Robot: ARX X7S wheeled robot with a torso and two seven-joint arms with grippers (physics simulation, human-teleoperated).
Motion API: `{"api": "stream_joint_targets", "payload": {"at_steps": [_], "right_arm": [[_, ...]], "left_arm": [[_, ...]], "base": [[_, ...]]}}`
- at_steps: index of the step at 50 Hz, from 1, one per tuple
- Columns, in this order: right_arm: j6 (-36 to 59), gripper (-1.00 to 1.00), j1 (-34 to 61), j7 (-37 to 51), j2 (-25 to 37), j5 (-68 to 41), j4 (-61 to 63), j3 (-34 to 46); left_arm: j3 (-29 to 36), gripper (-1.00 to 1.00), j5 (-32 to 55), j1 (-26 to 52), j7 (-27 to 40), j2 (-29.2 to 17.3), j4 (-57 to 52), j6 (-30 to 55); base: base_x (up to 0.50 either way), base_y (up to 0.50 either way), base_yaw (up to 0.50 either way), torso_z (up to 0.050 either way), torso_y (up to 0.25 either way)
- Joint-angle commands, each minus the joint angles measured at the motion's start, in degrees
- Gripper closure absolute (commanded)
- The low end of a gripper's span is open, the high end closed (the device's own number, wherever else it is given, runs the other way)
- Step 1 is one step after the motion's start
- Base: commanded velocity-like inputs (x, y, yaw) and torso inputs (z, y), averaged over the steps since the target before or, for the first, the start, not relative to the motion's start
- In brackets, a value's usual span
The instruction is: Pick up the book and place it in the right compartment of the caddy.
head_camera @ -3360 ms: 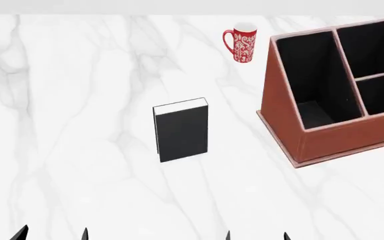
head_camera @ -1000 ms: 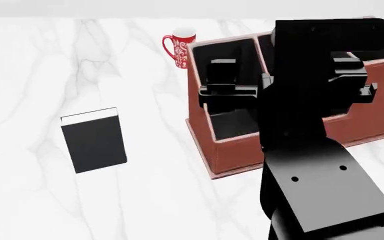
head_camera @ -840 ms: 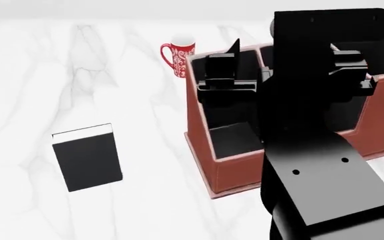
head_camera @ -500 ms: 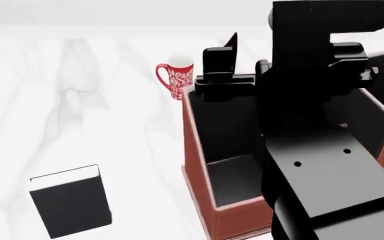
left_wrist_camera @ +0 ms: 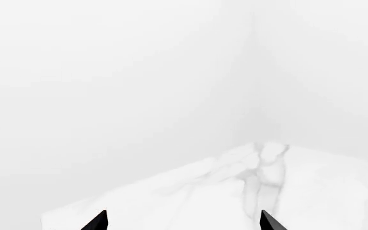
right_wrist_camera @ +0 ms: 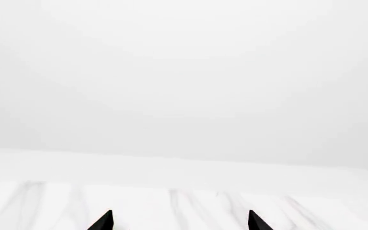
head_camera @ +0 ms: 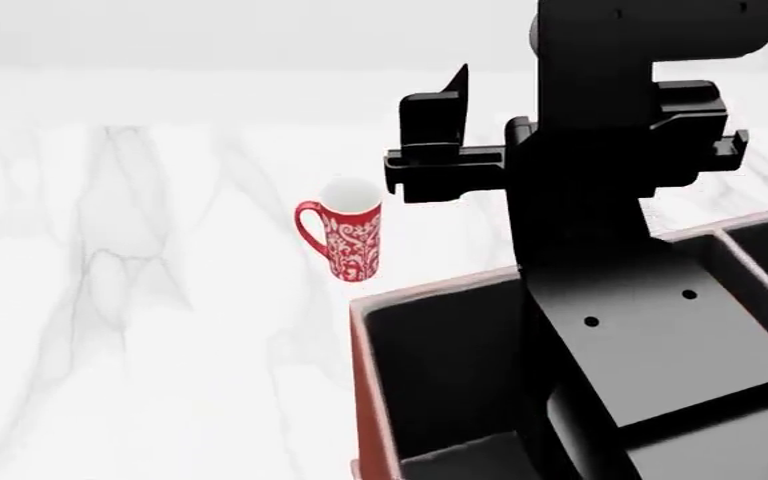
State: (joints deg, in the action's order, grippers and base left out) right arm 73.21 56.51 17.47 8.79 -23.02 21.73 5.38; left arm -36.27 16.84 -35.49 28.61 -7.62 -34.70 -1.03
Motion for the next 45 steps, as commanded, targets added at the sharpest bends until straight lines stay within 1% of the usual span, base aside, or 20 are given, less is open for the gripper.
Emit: {"api": "stream_joint_targets", "payload": {"at_steps": [1, 5, 12, 17, 21, 22, 23, 24, 25, 26, 27, 28, 30, 31, 38, 40, 41, 45], "right_arm": [[0.0, -1.00, 0.1, 0.2, 0.1, -0.5, -0.1, 0.5], [0.2, -1.00, 0.1, 0.2, -0.3, -1.2, 0.1, -0.3], [0.0, -1.00, 0.0, 0.2, 0.2, -1.3, 0.5, 0.6], [1.7, -1.00, 0.7, 0.6, 0.0, -2.0, 0.8, 0.2], [5.8, -1.00, 2.5, 0.1, 0.1, -3.3, 0.9, 1.7], [6.4, -1.00, 3.8, -0.8, 0.6, -3.6, 0.7, 4.4], [7.7, -1.00, 4.6, 0.7, -0.7, -3.2, -0.6, 2.5], [5.6, -1.00, 4.5, -0.2, 0.8, -2.8, 0.2, 5.3], [5.0, -1.00, 4.4, 0.5, 0.8, -2.1, 0.5, 5.7], [11.0, -1.00, 5.3, -8.1, 2.3, -10.7, 1.0, 12.3], [10.8, -1.00, 5.4, -16.7, 2.4, -17.8, 1.0, 12.4], [10.8, -1.00, 5.6, -20.2, 3.2, -18.1, 1.4, 14.0], [11.1, -1.00, 5.1, -21.1, 3.1, -19.3, 1.4, 14.2], [10.5, -1.00, 5.3, -23.1, 4.7, -19.7, 2.9, 17.3], [9.5, -1.00, 5.4, -26.1, 5.8, -22.1, 5.6, 20.5], [10.0, -1.00, 5.4, -25.6, 5.5, -22.2, 5.5, 20.9], [8.6, -1.00, 5.5, -27.0, 6.4, -22.1, 6.2, 22.8], [7.4, -1.00, 5.7, -28.5, 7.2, -22.5, 7.5, 25.0]], "left_arm": [[0.2, -1.00, 0.0, 0.0, 0.1, -0.2, 0.3, -0.2], [0.4, -1.00, 0.0, 0.0, 0.1, -0.2, 0.5, -0.3], [0.3, -1.00, 0.1, -0.1, 0.2, -0.2, 0.4, -0.5], [0.3, -1.00, 0.2, -0.4, 0.3, -0.2, 0.4, -0.7], [0.3, -1.00, 0.2, -0.5, 0.3, -0.2, 0.3, -0.7], [0.3, -1.00, 0.3, -0.6, 0.3, -0.2, 0.1, -0.7], [0.4, -1.00, 0.2, -0.6, 0.3, -0.1, 0.3, -0.8], [0.4, -1.00, 0.3, -0.5, 0.2, -0.1, 0.5, -1.0], [0.4, -1.00, 0.3, -0.5, 0.2, -0.1, 0.6, -1.0], [0.1, -1.00, 0.7, -0.7, 0.2, -0.1, 0.6, -1.1], [0.1, -1.00, 0.7, -0.7, 0.2, -0.1, 0.6, -1.1], [0.1, -1.00, 0.7, -0.7, 0.2, -0.1, 0.6, -1.0], [0.1, -1.00, 0.7, -0.8, 0.3, -0.2, 0.5, -1.0], [0.2, -1.00, 0.7, -0.7, 0.3, -0.2, 0.5, -0.9], [0.3, -1.00, 0.7, -0.6, 0.5, -0.4, 0.5, -0.7], [0.3, -1.00, 0.6, -0.6, 0.5, -0.5, 0.4, -0.6], [0.4, -1.00, 0.7, -0.6, 0.5, -0.5, 0.5, -0.6], [0.3, -1.00, 0.7, -0.7, 0.6, -0.5, 0.4, -0.7]], "base": [[0.50, 0.00, 0.00, 0.000, 0.000], [0.50, 0.00, 0.00, 0.000, 0.003], [0.00, 0.00, 0.00, 0.000, 0.001], [0.00, 0.00, 0.00, 0.000, 0.000], [0.00, 0.00, 0.00, 0.000, 0.000], [0.00, 0.00, 0.00, 0.000, 0.000], [0.00, 0.00, 0.00, 0.000, 0.000], [0.00, 0.00, 0.00, 0.000, 0.000], [0.00, 0.00, 0.00, 0.000, 0.000], [0.00, 0.00, 0.00, 0.000, 0.000], [0.00, 0.00, 0.00, 0.000, 0.000], [0.00, 0.00, 0.00, 0.000, 0.000], [0.00, 0.00, 0.00, 0.000, 0.000], [0.00, 0.00, 0.00, 0.000, 0.000], [0.00, 0.00, 0.00, 0.000, 0.000], [0.00, 0.00, 0.00, 0.000, 0.000], [0.00, 0.00, 0.00, 0.000, 0.000], [0.00, 0.00, 0.00, 0.000, 0.000]]}}
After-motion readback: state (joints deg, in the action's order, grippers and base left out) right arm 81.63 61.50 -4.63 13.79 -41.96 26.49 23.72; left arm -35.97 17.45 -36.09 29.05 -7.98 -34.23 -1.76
